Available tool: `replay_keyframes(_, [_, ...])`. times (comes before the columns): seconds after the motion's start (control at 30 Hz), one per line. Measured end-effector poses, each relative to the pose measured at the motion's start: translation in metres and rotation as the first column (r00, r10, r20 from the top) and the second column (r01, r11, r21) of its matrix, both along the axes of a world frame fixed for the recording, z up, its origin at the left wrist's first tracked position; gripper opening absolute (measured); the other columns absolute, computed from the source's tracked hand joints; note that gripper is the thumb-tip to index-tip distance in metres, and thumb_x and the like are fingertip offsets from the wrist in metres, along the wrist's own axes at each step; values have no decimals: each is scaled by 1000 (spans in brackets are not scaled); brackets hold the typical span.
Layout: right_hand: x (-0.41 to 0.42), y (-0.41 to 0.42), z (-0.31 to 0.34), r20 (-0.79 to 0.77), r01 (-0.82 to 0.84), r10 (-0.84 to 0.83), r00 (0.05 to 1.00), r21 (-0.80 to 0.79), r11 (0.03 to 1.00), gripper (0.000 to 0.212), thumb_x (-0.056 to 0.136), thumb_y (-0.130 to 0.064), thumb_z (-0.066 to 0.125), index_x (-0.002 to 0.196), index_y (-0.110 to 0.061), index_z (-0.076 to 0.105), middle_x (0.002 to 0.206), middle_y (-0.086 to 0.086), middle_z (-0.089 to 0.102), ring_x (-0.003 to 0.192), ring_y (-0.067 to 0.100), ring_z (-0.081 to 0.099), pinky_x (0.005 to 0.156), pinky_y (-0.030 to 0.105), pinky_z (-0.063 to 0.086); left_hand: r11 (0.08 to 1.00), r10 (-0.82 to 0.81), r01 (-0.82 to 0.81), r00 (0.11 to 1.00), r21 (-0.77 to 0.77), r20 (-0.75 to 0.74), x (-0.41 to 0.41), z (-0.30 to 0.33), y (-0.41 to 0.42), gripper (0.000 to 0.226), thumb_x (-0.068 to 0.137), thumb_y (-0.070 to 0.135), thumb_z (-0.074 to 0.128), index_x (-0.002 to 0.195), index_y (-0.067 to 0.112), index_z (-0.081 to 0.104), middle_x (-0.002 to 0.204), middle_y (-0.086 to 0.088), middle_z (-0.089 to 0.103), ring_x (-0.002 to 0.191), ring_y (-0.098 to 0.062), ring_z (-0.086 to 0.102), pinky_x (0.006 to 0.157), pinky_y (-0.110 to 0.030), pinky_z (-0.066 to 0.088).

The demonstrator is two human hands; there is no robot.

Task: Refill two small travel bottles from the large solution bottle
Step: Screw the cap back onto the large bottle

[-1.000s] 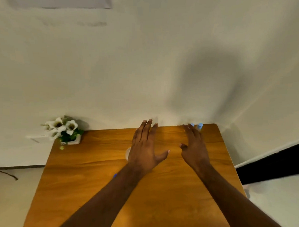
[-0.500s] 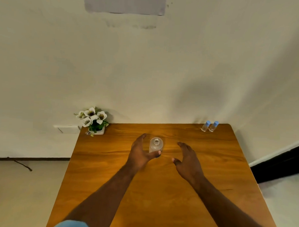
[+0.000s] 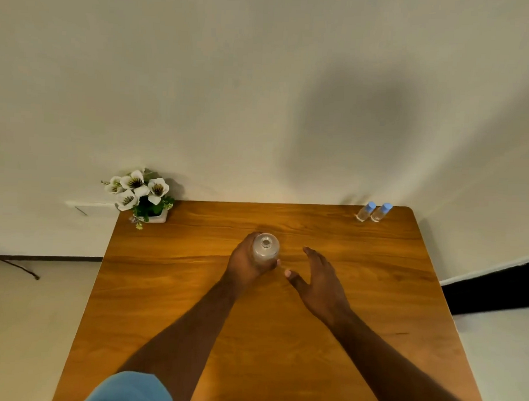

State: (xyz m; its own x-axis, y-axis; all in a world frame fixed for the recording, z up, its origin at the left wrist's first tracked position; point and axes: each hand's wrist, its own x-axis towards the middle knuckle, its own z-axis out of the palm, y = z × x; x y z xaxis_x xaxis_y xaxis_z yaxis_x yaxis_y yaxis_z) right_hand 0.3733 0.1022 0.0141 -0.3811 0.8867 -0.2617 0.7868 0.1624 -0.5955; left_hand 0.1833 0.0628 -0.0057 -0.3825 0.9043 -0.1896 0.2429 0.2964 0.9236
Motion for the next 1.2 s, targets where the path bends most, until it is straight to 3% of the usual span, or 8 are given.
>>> replay_keyframes(0.07, [-8, 0, 1, 13, -30, 30, 999, -1, 1000, 85, 85, -72, 50, 153, -27, 26, 158, 2, 34, 143, 24, 33, 105, 42, 41, 999, 33, -34, 999, 20, 44, -9, 7, -5, 69, 71, 18, 93, 130, 15, 59, 125, -4, 68, 116, -22, 63, 97, -37, 56])
replay_keyframes(0.23, [-42, -11, 3, 61, -138, 138, 989, -3, 990, 79, 88, -63, 56, 153, -26, 30, 157, 2, 36, 143, 24, 33, 109, 41, 40, 990, 115, -122, 988, 66, 102, -51, 34, -32, 64, 69, 15, 94, 125, 21, 63, 117, 6, 69, 104, 4, 64, 81, -10, 53])
replay_keyframes(0.53, [-121, -54, -31, 130, -302, 302, 945, -17, 953, 60, 88, -35, 70, 143, -24, 49, 145, 3, 50, 128, 22, 50, 103, 33, 44, 964, 251, -262, 952, 46, 177, -120, 42, -120, 63, 71, 8, 91, 126, 20, 63, 123, -4, 68, 119, -24, 61, 98, -41, 54])
replay_keyframes(0.67, [-138, -63, -51, 191, -288, 287, 939, -24, 957, 50, 92, -30, 66, 139, -24, 53, 140, 4, 53, 122, 24, 54, 101, 35, 47, 964, 254, -264, 953, 41, 168, -129, 31, -147, 62, 73, 8, 90, 128, 20, 62, 124, -2, 67, 118, -21, 61, 98, -38, 53])
replay_keyframes(0.83, [-143, -68, -57, 229, -270, 260, 938, 12, 963, 30, 92, -23, 63, 122, -21, 64, 123, 4, 61, 106, 22, 60, 88, 31, 51, 970, 226, -236, 960, 50, 164, -137, 32, -165, 61, 73, 12, 91, 122, 34, 62, 119, 12, 68, 112, -6, 62, 93, -26, 55])
replay_keyframes(1.03, [-138, -76, -15, -44, -142, 143, 989, 12, 990, 26, 80, -24, 77, 101, -24, 62, 97, -6, 66, 79, 6, 58, 62, 17, 41, 974, 184, -198, 975, 112, 128, -145, 56, -168, 61, 72, 14, 92, 125, 25, 63, 118, 4, 70, 111, -14, 65, 90, -28, 56])
replay_keyframes(1.13, [-138, -78, 33, -320, -64, 47, 946, -43, 997, 26, 84, -23, 77, 106, -30, 67, 97, -11, 71, 82, 3, 65, 64, 10, 47, 978, 143, -160, 981, 136, 128, -141, 79, -164, 59, 70, 20, 93, 120, 34, 64, 115, 9, 71, 107, -9, 66, 86, -21, 57])
replay_keyframes(1.2, [-140, -78, 71, -526, -19, -58, 849, -139, 990, 25, 87, -22, 75, 110, -31, 71, 98, -8, 74, 86, 8, 69, 71, 17, 54, 976, 127, -147, 983, 157, 133, -135, 97, -159, 58, 68, 26, 94, 117, 37, 65, 112, 13, 73, 104, -5, 67, 80, -18, 57])
